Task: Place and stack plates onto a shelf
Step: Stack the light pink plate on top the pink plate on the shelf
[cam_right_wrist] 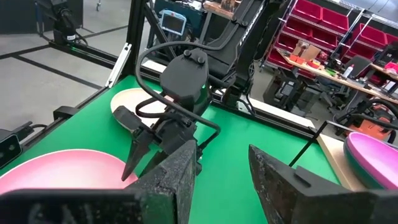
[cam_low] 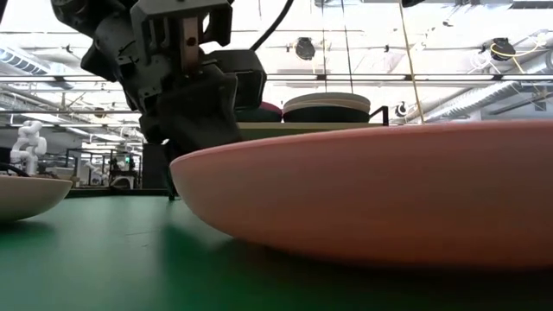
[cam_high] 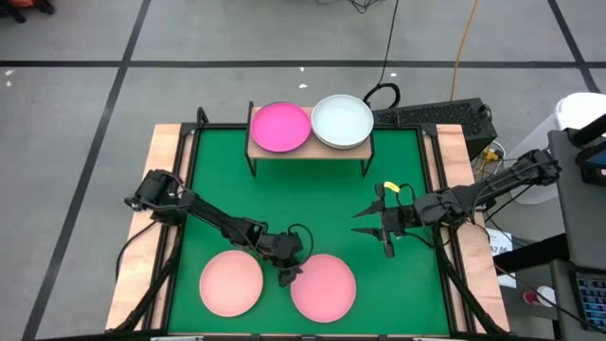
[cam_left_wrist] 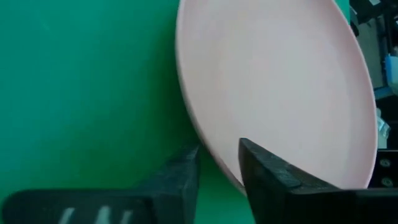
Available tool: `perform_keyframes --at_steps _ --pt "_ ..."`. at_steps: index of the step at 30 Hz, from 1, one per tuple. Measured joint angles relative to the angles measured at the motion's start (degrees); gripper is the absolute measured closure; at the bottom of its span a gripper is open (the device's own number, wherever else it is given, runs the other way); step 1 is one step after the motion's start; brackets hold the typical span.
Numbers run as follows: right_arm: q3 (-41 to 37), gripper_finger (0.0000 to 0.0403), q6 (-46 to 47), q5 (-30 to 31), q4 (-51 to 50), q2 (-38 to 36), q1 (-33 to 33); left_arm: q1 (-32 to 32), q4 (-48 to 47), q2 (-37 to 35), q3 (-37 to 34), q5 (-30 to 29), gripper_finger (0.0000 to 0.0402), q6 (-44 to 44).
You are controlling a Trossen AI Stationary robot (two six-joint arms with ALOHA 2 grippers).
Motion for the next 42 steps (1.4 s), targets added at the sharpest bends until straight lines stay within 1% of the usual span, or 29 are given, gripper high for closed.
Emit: perform_keyframes --at_steps 5,8,10,13,16,18,20,25,29,32,34,37,39,42 --pt "0.0 0.0273 0.0 0.0 0.0 0.0 0.0 0.3 -1.4 0.0 0.0 1.1 0.0351 -0.5" --pt "0.0 0.0273 0.0 0.0 0.0 0.0 0.0 0.6 -1.2 0.0 0.0 1.7 0.0383 -0.4" --pt "0.0 0.0273 0.0 0.0 0.0 0.0 0.0 0.7 -1.3 0.0 0.0 1.7 0.0391 -0.3" --pt "0.0 0.0273 0.0 0.0 0.0 0.0 0.0 1.0 -1.5 -0.4 0.0 1.8 0.0391 0.4" --pt "0.0 0.0273 0.0 0.0 0.0 0.0 0.0 1.6 -2.4 -2.2 0.0 1.8 0.0392 1.9" --pt "0.0 0.0273 0.0 0.0 0.0 0.0 0.0 2.3 -5.2 -5.2 -0.1 1.8 0.0392 3.1" --pt "0.0 0.0273 0.0 0.0 0.0 0.0 0.0 3.3 -8.4 -9.1 0.0 0.4 0.0392 4.4" --pt "0.0 0.0273 0.0 0.0 0.0 0.0 0.0 7.3 -21.9 -23.5 0.0 -7.0 0.0392 9.0" --pt "0.0 0.0273 0.0 0.0 0.0 0.0 0.0 12.8 -32.1 -35.4 0.0 -15.9 0.0392 11.8" --pt "0.0 0.0273 0.0 0.0 0.0 0.0 0.0 18.3 -34.7 -43.2 0.0 -20.2 0.0392 14.0" --pt "0.0 0.0273 -0.1 0.0 0.0 0.0 0.0 23.0 -34.9 -47.4 0.0 -20.3 0.0392 15.6" --pt "0.0 0.0273 -0.1 0.0 0.1 0.0 0.0 30.8 -33.9 -51.9 0.0 -20.3 0.0392 17.3" --pt "0.0 0.0273 -0.3 0.0 0.4 0.0 0.0 36.1 -34.0 -53.1 0.9 -19.6 0.0392 18.4" --pt "0.0 0.0273 -1.1 0.0 0.7 0.0 0.0 43.7 -35.5 -52.6 4.4 -15.5 0.0392 19.8"
